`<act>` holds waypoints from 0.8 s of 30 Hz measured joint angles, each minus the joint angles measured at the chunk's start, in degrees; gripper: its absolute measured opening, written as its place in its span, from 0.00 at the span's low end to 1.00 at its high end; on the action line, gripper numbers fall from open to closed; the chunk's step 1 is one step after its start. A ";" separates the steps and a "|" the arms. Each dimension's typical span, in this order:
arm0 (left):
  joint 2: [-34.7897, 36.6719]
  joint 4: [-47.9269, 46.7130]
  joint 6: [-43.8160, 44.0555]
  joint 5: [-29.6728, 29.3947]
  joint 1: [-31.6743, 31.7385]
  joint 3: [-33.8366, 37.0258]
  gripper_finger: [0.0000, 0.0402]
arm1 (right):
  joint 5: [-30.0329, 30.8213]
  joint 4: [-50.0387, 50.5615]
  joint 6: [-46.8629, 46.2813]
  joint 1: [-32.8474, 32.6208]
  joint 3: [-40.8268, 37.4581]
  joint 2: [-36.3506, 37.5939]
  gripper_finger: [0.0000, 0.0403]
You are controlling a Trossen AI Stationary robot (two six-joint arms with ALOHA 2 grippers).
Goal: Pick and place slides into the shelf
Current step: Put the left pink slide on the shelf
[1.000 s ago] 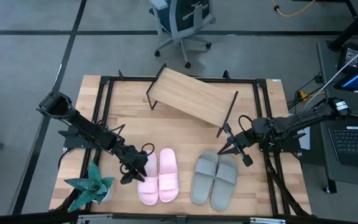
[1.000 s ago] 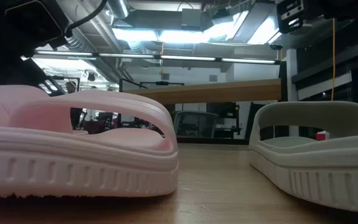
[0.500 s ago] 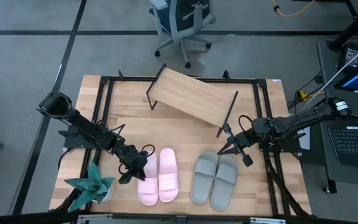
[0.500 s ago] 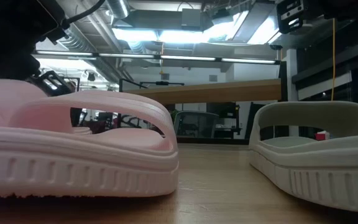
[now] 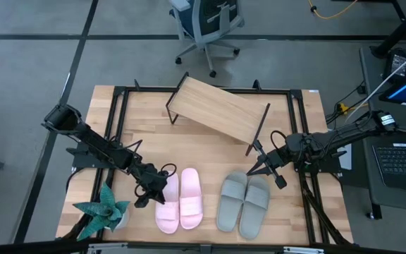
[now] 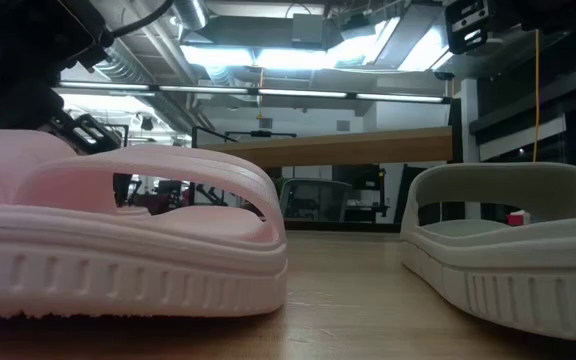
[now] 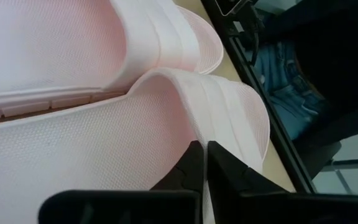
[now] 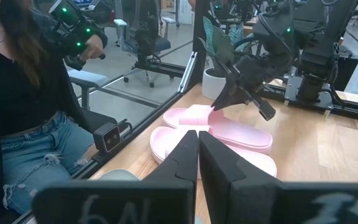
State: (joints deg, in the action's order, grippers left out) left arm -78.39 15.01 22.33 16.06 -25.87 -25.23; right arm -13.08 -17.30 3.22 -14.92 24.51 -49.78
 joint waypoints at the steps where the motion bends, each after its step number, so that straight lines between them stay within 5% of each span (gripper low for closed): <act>1: 0.00 -0.11 0.02 0.20 0.22 0.00 0.00 | 0.00 0.00 0.02 0.00 0.00 0.00 0.04; 11: 1.18 -3.34 0.11 2.01 2.79 0.00 0.00 | 0.00 0.20 0.02 0.00 0.00 0.00 0.04; 24: 12.03 -15.62 -1.20 -3.91 7.28 0.11 0.00 | 0.02 1.95 0.39 0.00 0.00 0.00 0.04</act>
State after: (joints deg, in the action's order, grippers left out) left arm -66.37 -0.60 21.13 12.15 -18.59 -25.12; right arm -13.06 -15.35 3.61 -14.92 24.51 -49.78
